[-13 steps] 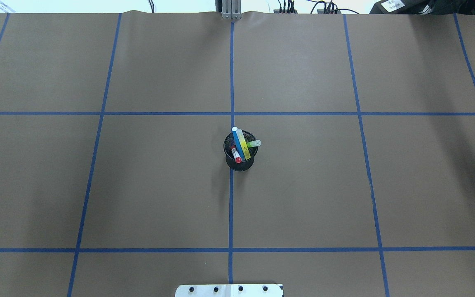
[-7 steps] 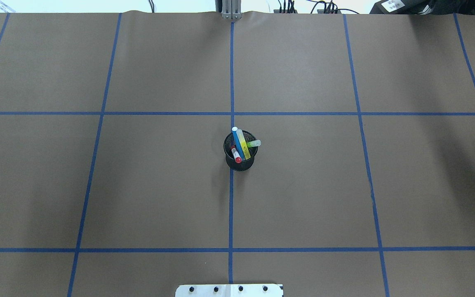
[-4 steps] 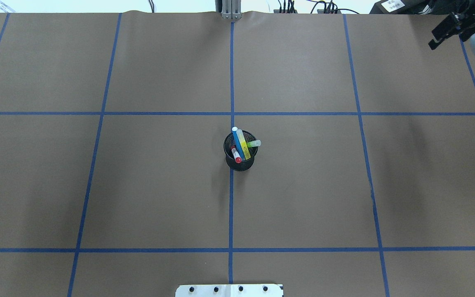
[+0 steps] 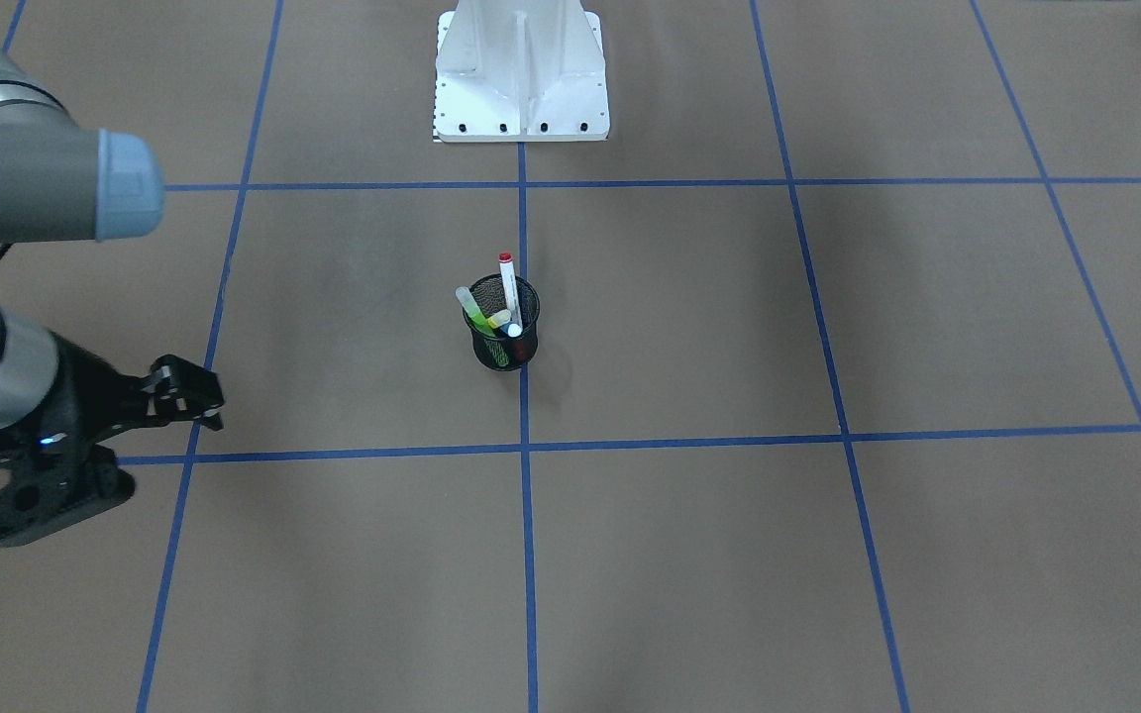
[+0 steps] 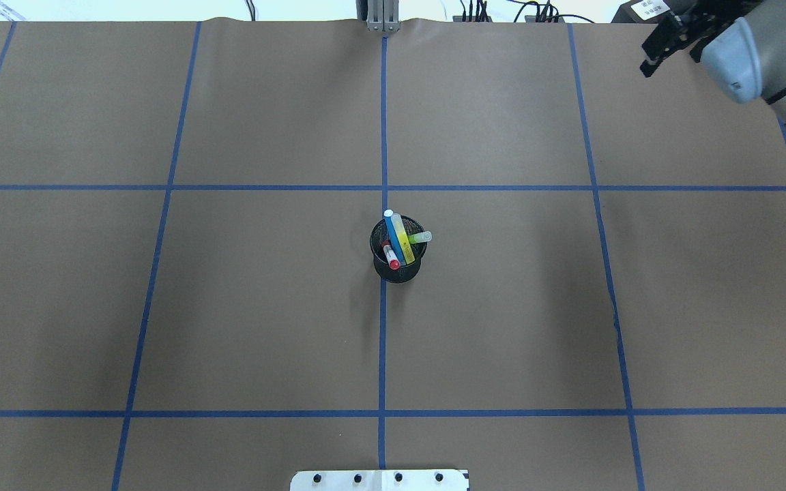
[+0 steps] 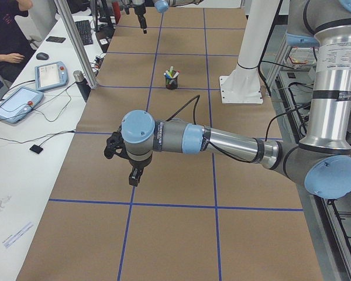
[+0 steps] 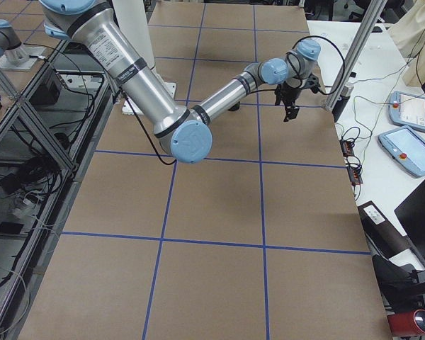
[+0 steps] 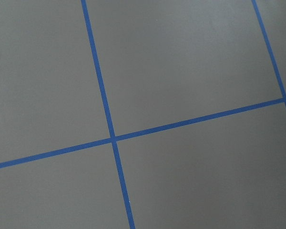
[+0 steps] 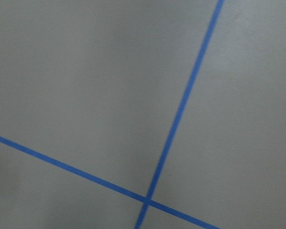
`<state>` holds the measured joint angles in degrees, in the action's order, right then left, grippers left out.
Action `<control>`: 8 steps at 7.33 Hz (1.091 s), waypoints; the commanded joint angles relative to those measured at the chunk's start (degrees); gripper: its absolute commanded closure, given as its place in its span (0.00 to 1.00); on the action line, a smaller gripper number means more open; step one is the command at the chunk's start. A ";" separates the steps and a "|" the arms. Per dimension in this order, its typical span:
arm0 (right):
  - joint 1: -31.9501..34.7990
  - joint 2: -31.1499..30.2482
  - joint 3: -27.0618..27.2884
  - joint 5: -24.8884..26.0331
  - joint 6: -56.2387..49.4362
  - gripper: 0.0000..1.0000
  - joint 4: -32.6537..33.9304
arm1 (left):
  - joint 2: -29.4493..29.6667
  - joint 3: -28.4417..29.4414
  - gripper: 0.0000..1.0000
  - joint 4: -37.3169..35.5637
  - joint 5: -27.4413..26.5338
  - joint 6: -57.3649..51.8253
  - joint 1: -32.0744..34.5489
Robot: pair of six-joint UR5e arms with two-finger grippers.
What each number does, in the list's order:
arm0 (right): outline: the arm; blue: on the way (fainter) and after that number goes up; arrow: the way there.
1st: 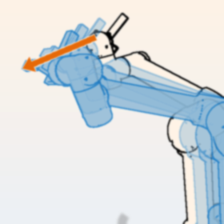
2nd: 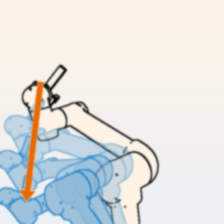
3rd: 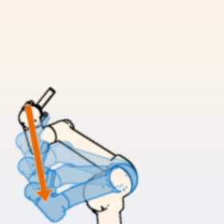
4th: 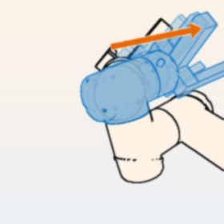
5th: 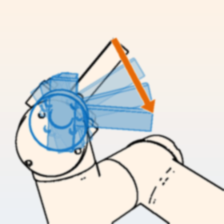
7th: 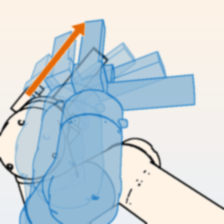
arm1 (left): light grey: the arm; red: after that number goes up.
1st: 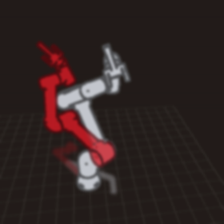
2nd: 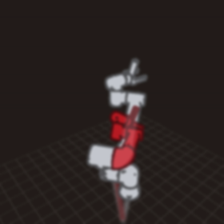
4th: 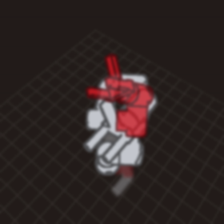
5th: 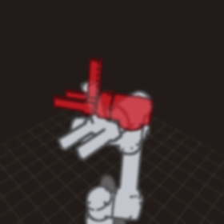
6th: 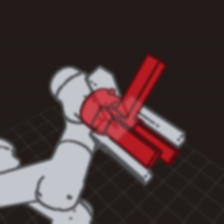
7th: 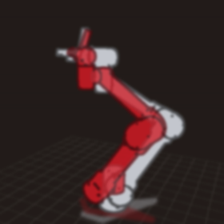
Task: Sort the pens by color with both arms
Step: 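Move the right arm in toward the black mesh pen cup, then lower the right gripper into the cup over the blue marker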
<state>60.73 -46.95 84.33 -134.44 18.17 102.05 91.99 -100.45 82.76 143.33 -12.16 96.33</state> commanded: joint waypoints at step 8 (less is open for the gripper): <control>-19.50 21.81 -16.48 10.51 14.70 0.00 4.03 | -0.49 1.75 0.00 0.39 0.19 1.17 -0.62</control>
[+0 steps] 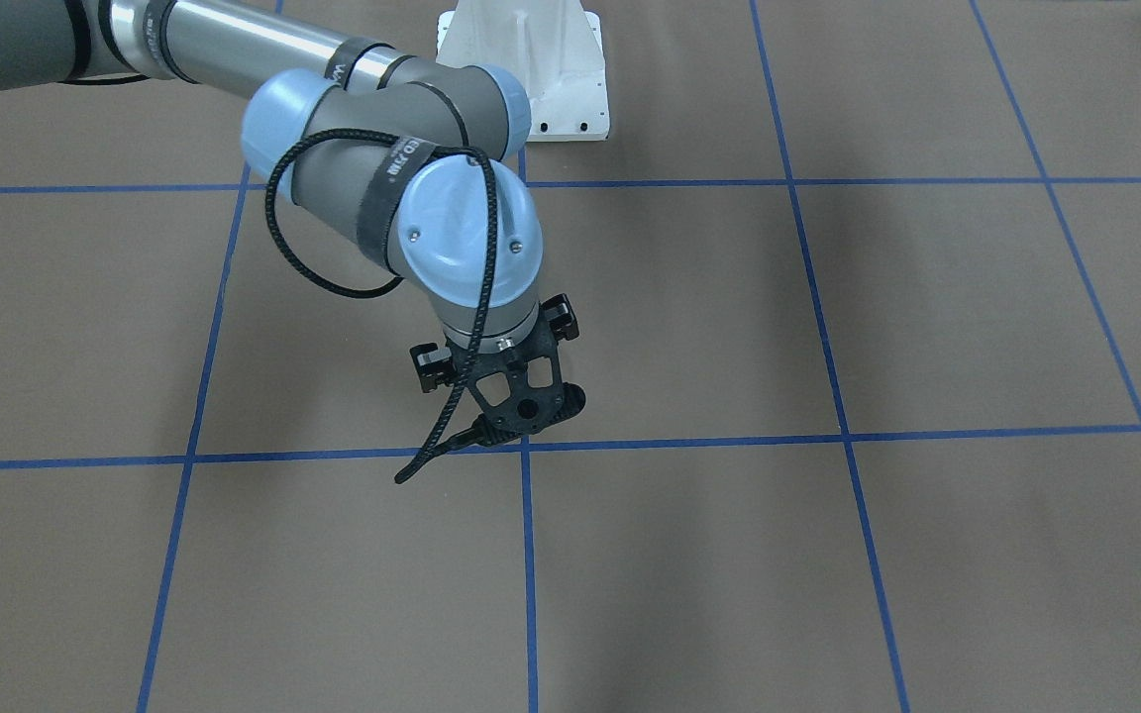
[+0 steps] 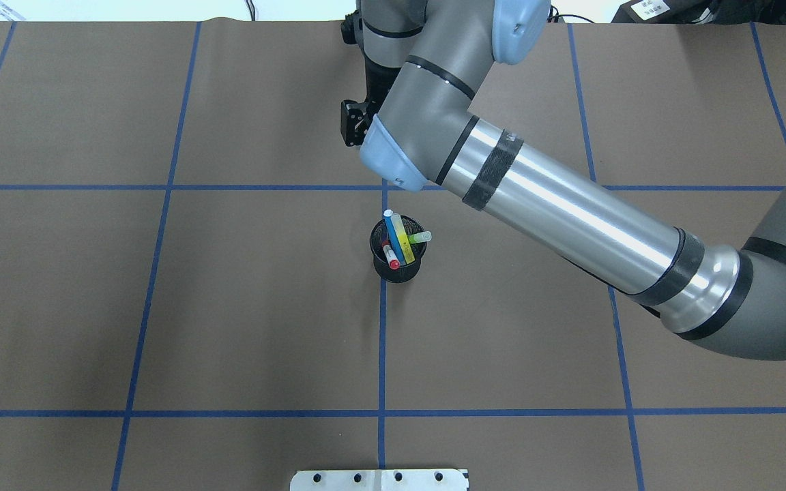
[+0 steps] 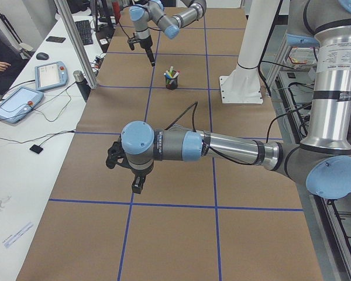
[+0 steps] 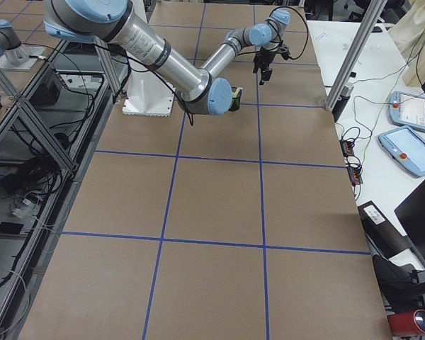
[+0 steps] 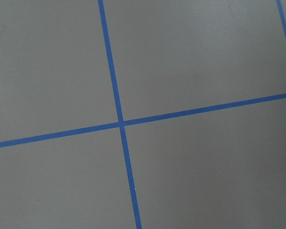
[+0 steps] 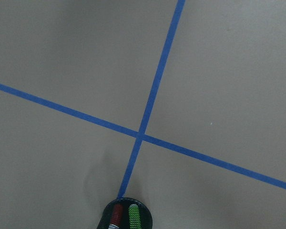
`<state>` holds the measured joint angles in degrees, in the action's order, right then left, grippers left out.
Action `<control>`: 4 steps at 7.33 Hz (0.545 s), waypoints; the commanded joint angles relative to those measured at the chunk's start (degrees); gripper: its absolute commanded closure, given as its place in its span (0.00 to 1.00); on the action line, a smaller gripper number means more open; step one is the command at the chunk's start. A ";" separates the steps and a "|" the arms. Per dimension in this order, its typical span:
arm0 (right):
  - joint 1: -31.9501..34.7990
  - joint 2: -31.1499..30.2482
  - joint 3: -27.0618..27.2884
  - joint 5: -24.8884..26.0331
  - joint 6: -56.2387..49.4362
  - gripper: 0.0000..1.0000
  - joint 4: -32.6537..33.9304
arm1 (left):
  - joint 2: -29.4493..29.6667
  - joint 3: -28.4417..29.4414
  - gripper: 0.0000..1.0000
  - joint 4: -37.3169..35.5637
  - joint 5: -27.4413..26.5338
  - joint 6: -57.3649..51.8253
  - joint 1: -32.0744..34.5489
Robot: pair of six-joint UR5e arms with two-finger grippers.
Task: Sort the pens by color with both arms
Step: 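Lower the right gripper into the cup over the blue marker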
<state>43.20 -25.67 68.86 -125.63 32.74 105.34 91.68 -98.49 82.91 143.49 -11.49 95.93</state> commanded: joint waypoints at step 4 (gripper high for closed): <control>-4.26 0.97 -2.68 5.30 -0.93 0.02 0.66 | -0.63 -0.47 0.00 0.58 0.12 0.42 -0.13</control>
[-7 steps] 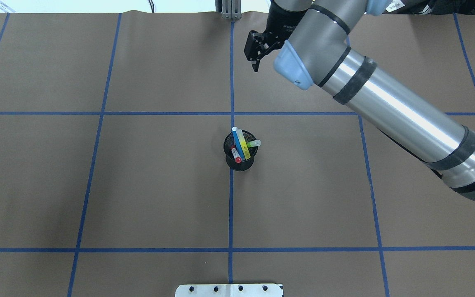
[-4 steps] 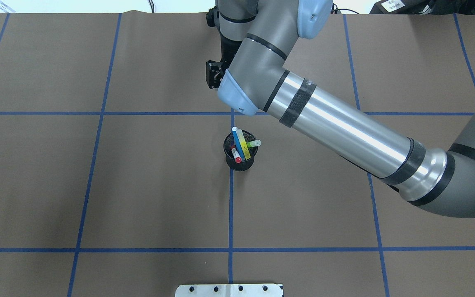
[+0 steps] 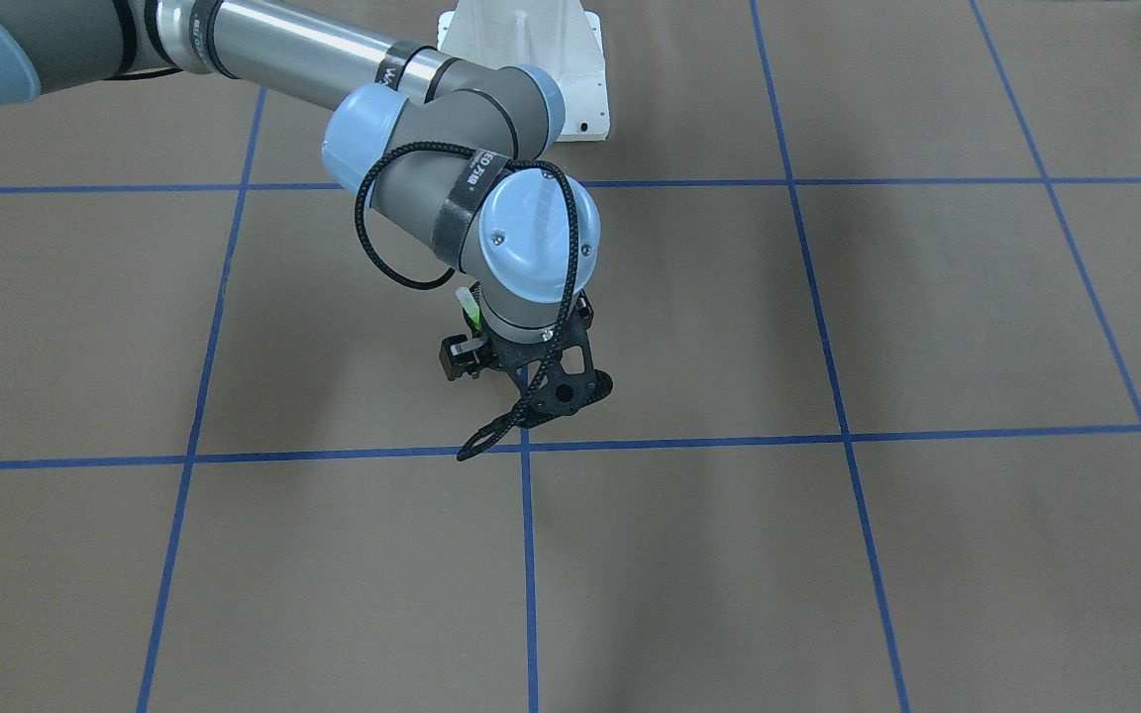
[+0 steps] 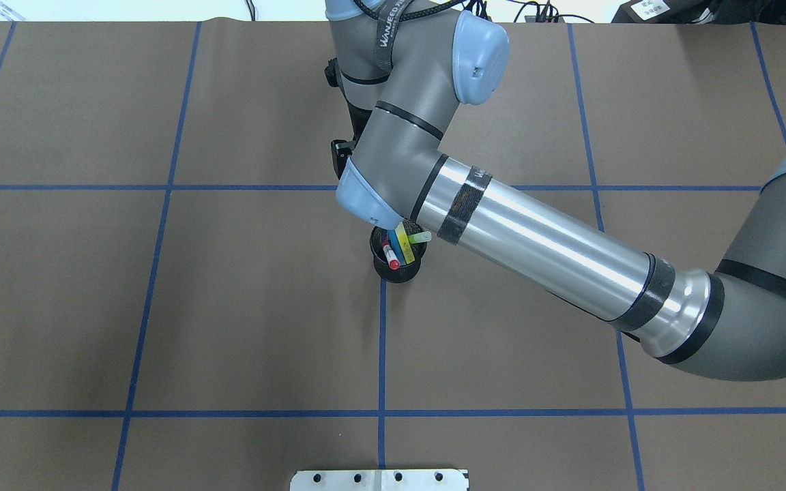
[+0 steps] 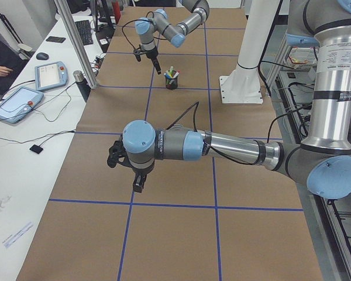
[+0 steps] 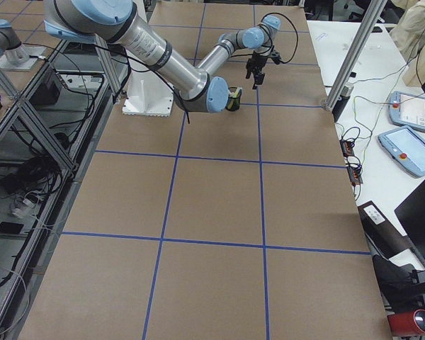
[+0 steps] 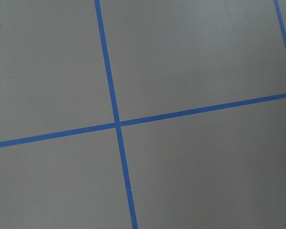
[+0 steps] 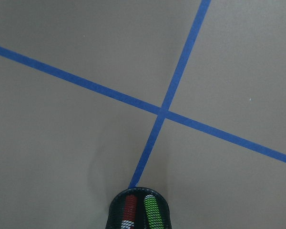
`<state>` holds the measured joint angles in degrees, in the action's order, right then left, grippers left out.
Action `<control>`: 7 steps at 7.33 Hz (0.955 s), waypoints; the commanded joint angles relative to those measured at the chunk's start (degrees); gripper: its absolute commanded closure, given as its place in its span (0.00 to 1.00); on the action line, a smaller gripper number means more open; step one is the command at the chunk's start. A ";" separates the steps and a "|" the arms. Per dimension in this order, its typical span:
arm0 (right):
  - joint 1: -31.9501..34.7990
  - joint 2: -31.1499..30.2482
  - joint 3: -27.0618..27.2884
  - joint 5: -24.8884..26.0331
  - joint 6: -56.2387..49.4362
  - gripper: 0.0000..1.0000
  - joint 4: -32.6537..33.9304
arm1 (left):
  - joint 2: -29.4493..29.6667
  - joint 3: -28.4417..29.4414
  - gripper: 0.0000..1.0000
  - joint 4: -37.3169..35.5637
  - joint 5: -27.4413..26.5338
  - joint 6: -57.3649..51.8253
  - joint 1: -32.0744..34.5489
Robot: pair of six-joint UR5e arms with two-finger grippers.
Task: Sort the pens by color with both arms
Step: 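Lower the right gripper into the cup over the blue marker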
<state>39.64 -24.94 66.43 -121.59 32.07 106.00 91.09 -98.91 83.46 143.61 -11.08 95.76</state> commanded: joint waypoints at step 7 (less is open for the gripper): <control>-3.26 -0.55 -0.42 -1.11 0.45 0.26 2.55 | -0.04 -0.41 0.00 0.12 0.09 -0.08 0.04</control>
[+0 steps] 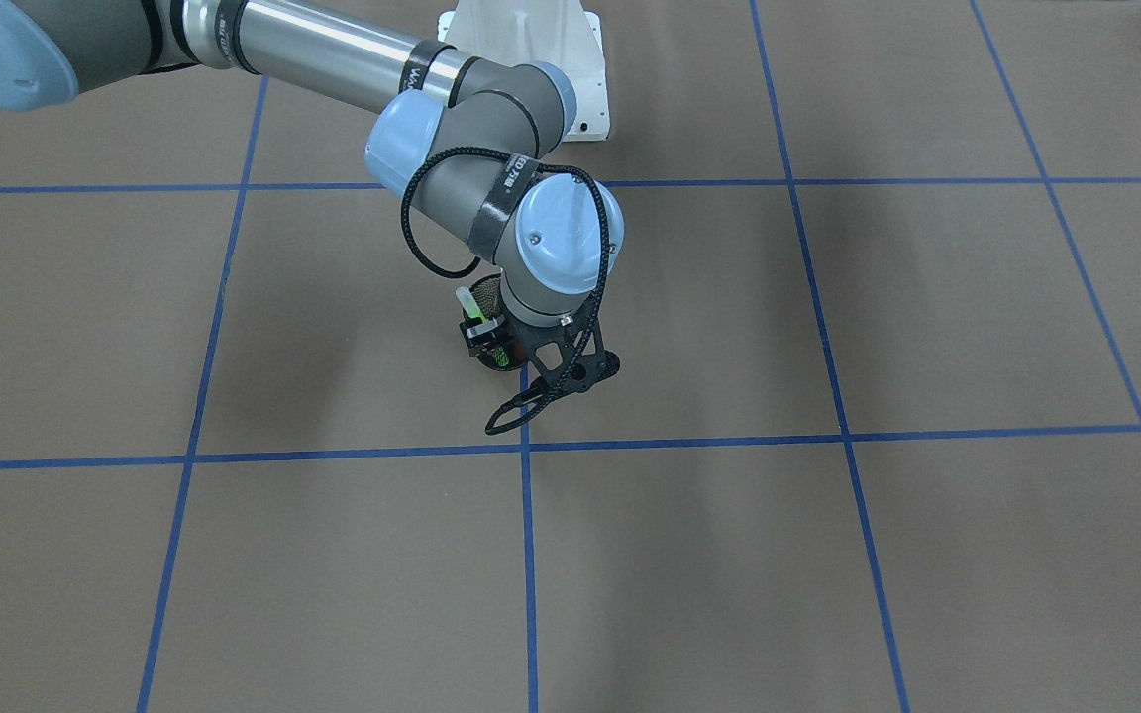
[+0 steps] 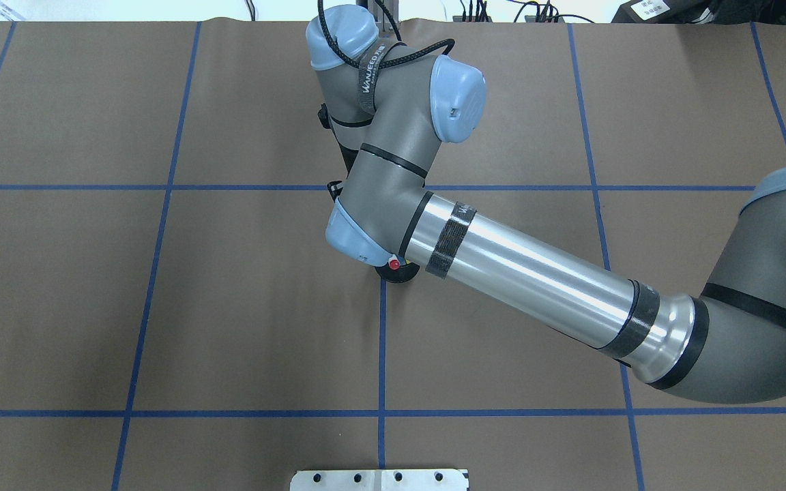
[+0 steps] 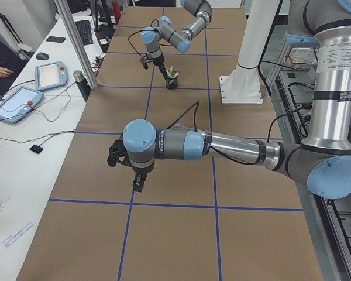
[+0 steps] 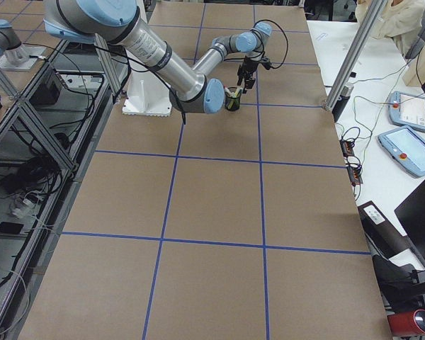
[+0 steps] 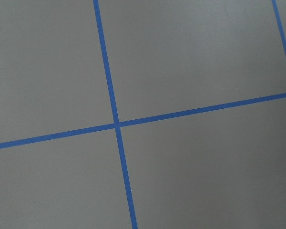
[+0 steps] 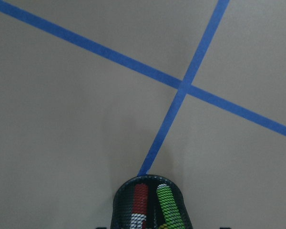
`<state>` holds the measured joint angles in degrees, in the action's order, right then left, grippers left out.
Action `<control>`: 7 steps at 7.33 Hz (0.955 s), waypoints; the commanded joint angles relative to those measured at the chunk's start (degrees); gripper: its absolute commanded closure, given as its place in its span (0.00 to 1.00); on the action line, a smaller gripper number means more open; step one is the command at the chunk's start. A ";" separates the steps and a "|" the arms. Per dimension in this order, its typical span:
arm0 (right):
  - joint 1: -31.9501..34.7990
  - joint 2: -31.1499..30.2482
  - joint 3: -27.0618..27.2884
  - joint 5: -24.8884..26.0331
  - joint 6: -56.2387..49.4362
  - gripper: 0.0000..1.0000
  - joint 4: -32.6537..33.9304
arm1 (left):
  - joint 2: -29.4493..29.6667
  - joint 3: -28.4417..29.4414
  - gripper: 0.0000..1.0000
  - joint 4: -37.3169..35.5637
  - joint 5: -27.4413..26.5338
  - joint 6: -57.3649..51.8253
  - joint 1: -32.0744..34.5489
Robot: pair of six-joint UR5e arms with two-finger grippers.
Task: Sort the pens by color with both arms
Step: 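Lower the right gripper into the cup over the blue marker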
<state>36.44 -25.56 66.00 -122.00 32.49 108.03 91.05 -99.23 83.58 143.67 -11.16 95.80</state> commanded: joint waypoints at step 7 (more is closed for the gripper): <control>2.14 0.60 -0.17 -1.05 -0.76 0.33 -0.19 | -1.13 -1.50 0.00 0.00 0.03 0.08 0.00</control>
<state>38.37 -24.98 65.96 -123.08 31.87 107.98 89.97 -100.61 83.58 143.70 -11.09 95.80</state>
